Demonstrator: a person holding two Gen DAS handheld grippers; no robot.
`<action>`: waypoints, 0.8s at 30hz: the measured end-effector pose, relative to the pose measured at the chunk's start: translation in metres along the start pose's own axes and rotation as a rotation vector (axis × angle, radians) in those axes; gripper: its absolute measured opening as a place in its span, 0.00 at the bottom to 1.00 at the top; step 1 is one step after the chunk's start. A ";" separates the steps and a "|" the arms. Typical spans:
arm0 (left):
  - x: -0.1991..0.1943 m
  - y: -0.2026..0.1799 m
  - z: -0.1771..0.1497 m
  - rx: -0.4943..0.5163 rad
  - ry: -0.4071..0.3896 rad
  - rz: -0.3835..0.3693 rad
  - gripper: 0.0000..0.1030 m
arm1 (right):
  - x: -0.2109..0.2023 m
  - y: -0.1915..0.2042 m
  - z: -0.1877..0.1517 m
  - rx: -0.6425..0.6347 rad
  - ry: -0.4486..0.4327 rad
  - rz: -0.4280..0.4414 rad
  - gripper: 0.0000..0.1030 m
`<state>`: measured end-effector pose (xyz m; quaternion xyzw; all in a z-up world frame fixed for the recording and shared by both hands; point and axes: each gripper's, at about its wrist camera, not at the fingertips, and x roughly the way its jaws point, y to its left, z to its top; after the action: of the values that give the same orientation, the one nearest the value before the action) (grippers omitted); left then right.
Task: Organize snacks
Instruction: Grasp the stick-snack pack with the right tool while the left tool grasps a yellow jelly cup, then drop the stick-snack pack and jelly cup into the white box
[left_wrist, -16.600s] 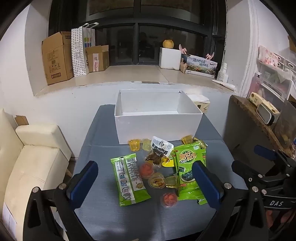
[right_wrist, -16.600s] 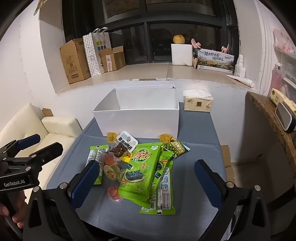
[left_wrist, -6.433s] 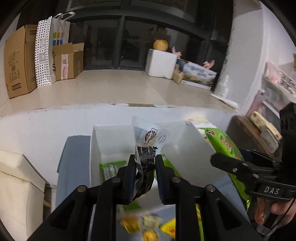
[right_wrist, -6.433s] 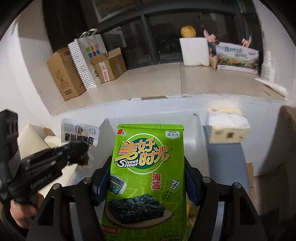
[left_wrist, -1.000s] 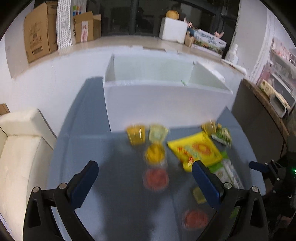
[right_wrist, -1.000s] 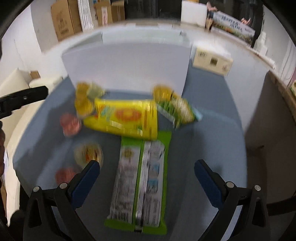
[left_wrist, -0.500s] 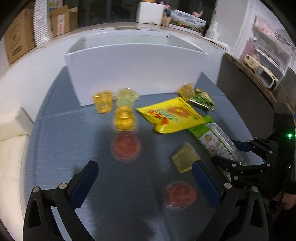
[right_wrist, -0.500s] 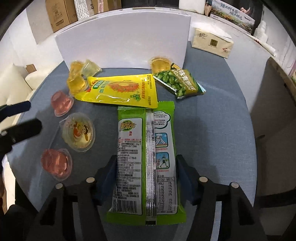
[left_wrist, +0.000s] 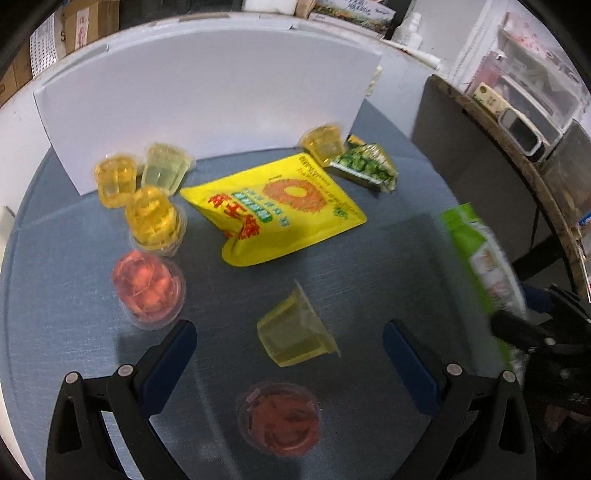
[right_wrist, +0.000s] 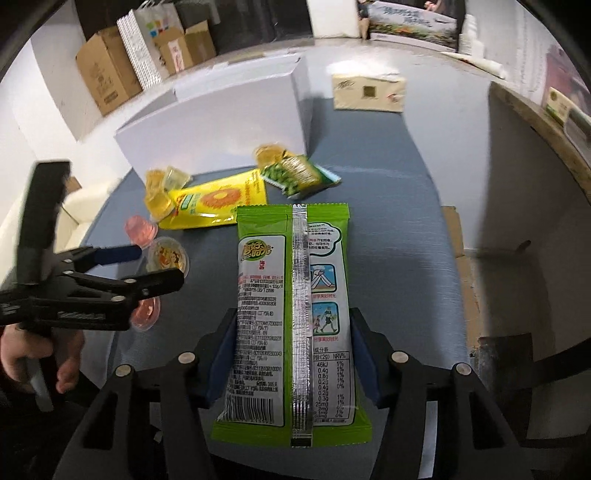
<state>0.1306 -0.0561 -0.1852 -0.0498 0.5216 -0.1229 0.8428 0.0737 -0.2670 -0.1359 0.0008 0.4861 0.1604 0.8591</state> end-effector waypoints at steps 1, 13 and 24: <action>0.001 0.002 -0.001 -0.006 0.003 0.002 0.98 | -0.001 -0.001 0.000 0.003 -0.002 0.001 0.60; -0.023 0.016 -0.005 -0.025 -0.041 -0.009 0.35 | 0.007 0.007 0.004 -0.004 -0.005 0.036 0.60; -0.113 0.032 0.020 0.007 -0.294 0.025 0.35 | -0.012 0.032 0.061 -0.080 -0.137 0.094 0.60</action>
<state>0.1053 0.0029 -0.0844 -0.0579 0.3928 -0.1054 0.9117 0.1108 -0.2307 -0.0888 0.0003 0.4190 0.2191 0.8811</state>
